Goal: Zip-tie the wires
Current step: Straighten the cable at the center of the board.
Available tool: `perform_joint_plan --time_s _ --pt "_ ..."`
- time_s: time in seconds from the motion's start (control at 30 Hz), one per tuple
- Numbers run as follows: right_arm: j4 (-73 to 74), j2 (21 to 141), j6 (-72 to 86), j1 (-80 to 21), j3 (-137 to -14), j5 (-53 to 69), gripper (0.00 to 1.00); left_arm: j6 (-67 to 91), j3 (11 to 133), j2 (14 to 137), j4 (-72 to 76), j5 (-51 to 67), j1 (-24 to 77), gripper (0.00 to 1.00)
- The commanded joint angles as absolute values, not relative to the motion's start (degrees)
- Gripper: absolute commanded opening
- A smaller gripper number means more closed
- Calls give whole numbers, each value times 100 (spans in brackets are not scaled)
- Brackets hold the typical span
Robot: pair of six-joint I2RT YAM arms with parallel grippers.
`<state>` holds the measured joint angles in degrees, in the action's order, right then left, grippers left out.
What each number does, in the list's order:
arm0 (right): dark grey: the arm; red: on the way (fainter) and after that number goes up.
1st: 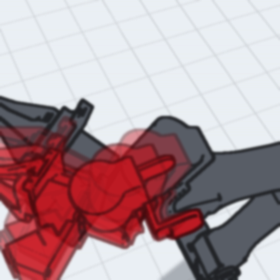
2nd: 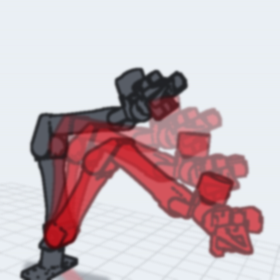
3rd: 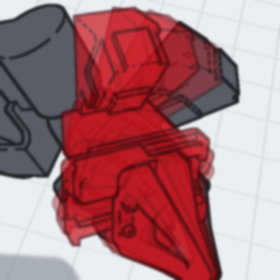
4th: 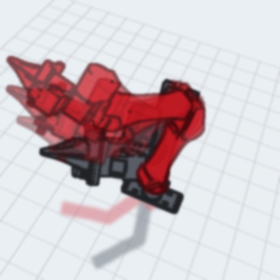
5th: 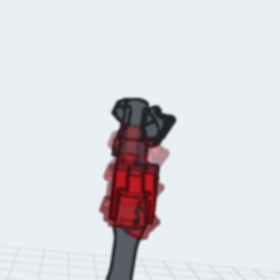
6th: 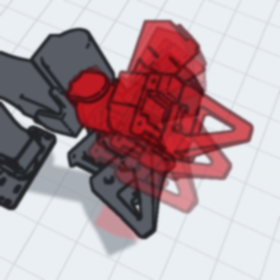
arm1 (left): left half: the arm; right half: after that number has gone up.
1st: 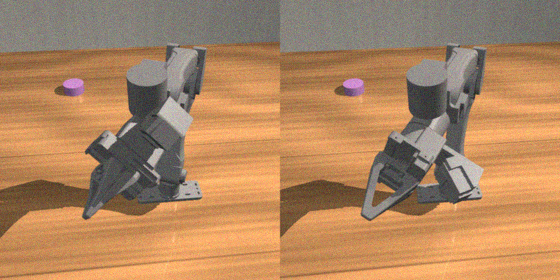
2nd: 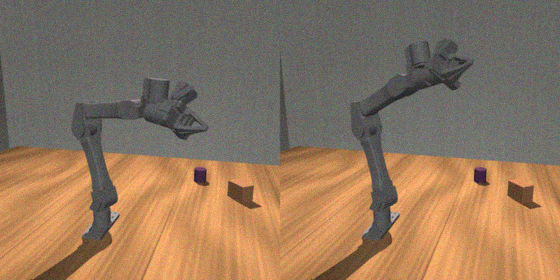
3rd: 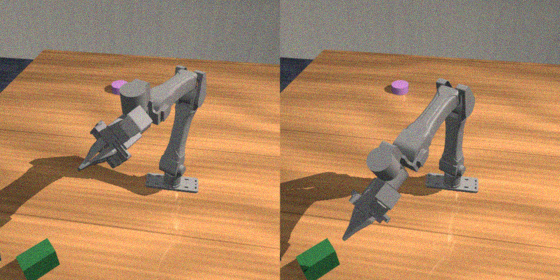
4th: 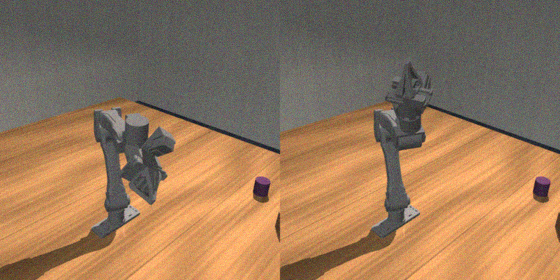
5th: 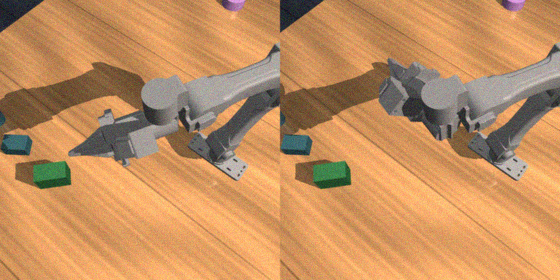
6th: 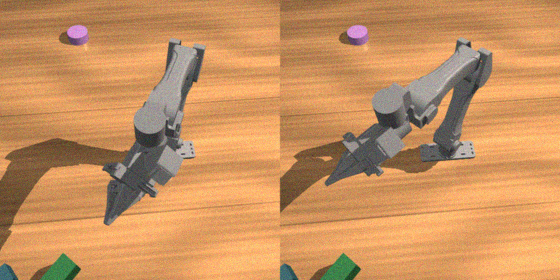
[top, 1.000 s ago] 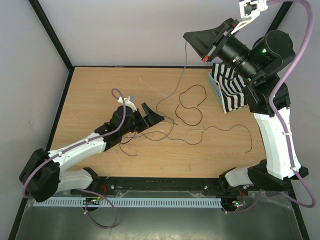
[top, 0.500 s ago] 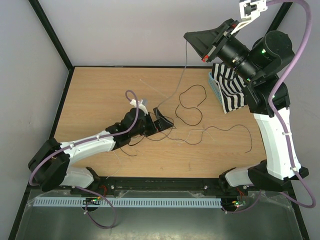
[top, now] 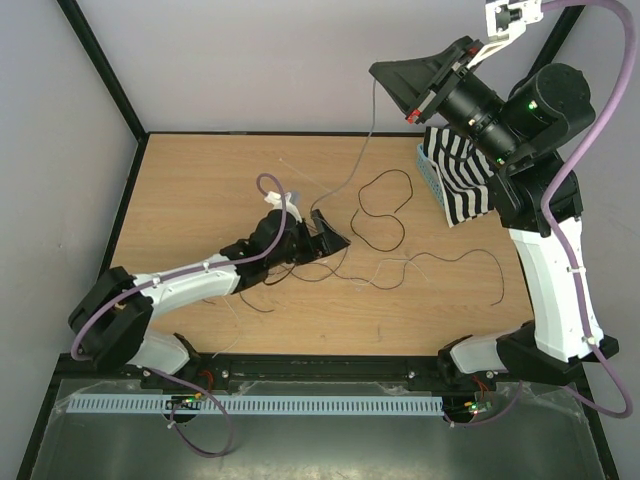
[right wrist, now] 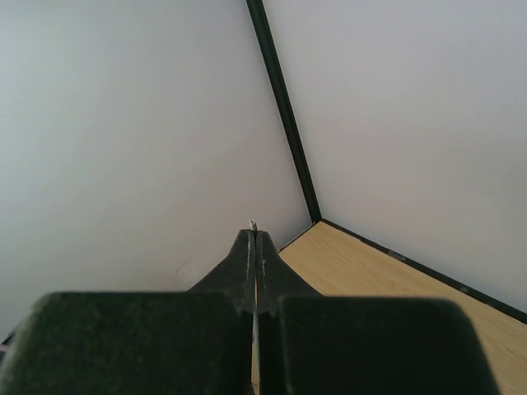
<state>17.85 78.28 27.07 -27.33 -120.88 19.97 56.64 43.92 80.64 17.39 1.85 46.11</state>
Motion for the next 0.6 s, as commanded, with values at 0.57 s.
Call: perform_joint_plan --time_s 0.57 --pt "1525 7382 2743 -2725 -11788 1942 0 5647 4699 8852 2608 152 4480 63"
